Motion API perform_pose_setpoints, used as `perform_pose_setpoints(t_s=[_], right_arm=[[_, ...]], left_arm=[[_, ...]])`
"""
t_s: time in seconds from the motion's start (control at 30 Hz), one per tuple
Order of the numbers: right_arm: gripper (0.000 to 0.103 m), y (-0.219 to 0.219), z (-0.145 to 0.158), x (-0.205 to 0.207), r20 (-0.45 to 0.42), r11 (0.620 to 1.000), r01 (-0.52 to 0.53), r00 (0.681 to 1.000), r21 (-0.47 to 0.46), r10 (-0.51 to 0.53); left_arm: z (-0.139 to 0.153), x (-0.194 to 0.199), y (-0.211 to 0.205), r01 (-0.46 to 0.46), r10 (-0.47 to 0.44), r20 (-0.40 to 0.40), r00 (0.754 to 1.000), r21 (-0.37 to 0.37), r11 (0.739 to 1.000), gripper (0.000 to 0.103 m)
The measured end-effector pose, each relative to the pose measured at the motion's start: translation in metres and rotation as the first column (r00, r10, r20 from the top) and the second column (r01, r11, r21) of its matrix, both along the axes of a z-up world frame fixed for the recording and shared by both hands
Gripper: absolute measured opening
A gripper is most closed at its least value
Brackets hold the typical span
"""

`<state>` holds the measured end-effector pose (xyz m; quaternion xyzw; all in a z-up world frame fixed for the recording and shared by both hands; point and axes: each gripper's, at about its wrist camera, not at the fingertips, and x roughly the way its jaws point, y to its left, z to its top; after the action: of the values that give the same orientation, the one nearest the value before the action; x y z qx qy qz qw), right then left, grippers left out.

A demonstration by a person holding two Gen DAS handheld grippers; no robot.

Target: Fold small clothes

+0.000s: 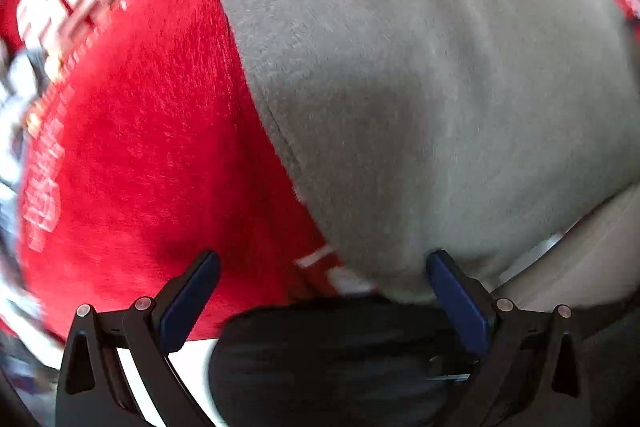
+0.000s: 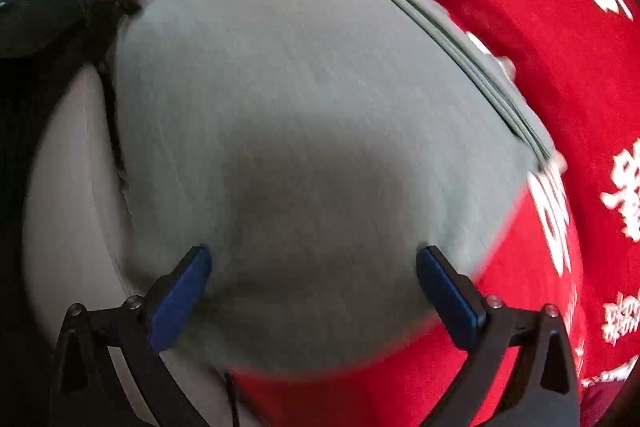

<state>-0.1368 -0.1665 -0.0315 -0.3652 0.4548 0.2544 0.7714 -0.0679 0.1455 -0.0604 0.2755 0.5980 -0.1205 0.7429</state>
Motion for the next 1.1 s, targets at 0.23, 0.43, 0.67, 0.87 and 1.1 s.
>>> perform_pose_setpoints(t_s=[0.23, 0.43, 0.67, 0.87, 1.1], right_arm=[[0.102, 0.030, 0.016, -0.006, 0.067, 1.000, -0.014, 0.998, -0.027, 0.016], [0.102, 0.091, 0.004, 0.015, 0.051, 0.999, 0.029, 0.998, 0.022, -0.030], [0.102, 0.035, -0.008, -0.001, -0.071, 0.992, 0.119, 0.991, 0.040, -0.116], [0.102, 0.034, 0.023, 0.012, -0.044, 0.994, 0.103, 0.994, 0.036, -0.102], [0.102, 0.085, 0.031, 0.103, -0.027, 0.945, 0.283, 0.959, 0.165, -0.283]], left_arm=[[0.052, 0.016, -0.047, 0.051, -0.026, 0.148, 0.989, -0.171, 0.984, 0.103], [0.033, 0.062, -0.076, -0.131, 0.150, 0.047, 0.988, -0.282, 0.950, 0.103], [0.021, 0.029, -0.026, -0.226, 0.212, -0.080, 0.974, -0.290, 0.930, 0.103], [0.058, 0.052, -0.035, -0.237, 0.266, 0.048, 0.963, -0.320, 0.917, 0.103], [0.052, 0.118, -0.077, -0.319, 0.373, 0.090, 0.923, -0.363, 0.875, 0.103]])
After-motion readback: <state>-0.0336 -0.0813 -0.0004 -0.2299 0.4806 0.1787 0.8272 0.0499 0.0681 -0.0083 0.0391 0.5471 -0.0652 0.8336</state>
